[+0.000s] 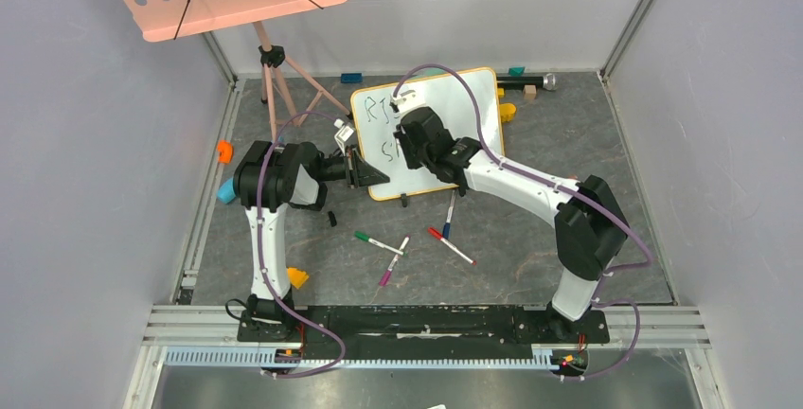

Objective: Write a sentence on the whiteboard

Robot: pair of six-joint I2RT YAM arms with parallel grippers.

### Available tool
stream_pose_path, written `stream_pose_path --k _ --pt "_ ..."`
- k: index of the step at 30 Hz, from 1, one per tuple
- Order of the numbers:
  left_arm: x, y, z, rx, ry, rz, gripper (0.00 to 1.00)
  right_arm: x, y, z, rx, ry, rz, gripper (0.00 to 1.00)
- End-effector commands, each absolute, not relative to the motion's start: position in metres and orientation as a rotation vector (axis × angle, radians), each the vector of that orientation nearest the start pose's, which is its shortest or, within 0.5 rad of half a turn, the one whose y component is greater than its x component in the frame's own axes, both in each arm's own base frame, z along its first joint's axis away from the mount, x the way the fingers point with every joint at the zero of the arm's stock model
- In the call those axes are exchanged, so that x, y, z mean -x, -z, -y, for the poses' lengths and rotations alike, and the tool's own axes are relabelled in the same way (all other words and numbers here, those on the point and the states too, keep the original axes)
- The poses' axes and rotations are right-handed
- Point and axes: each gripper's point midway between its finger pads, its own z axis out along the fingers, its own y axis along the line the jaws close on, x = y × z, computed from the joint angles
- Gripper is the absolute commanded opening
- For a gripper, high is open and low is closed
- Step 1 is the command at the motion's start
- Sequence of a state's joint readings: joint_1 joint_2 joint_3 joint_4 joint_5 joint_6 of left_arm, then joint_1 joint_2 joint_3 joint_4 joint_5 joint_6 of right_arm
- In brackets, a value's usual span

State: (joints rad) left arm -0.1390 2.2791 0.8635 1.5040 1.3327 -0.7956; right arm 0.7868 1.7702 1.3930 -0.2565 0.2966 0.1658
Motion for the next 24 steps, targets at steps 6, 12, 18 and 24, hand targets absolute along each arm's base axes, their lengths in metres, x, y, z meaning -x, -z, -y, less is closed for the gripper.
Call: stream_pose_path --k 6,12,18,24 --pt "-0.323 -0.046 0.231 -0.845 1.687 -1.651 0.02 -0.384 -0.154 -0.296 0.477 -0.147 -2.134 0.0" --pt "-0.323 -0.046 0.231 -0.846 1.688 -1.651 0.02 -0.375 -0.144 -0.298 0.488 -0.188 -2.15 0.0" --pt "-0.323 -0.046 0.231 -0.845 1.686 -1.651 0.02 -0.374 -0.148 -0.298 0.484 -0.2 -2.143 0.0" --pt "-0.323 -0.046 0.231 -0.844 1.685 -1.651 0.02 -0.375 -0.181 -0.303 0.474 -0.256 -2.074 0.0"
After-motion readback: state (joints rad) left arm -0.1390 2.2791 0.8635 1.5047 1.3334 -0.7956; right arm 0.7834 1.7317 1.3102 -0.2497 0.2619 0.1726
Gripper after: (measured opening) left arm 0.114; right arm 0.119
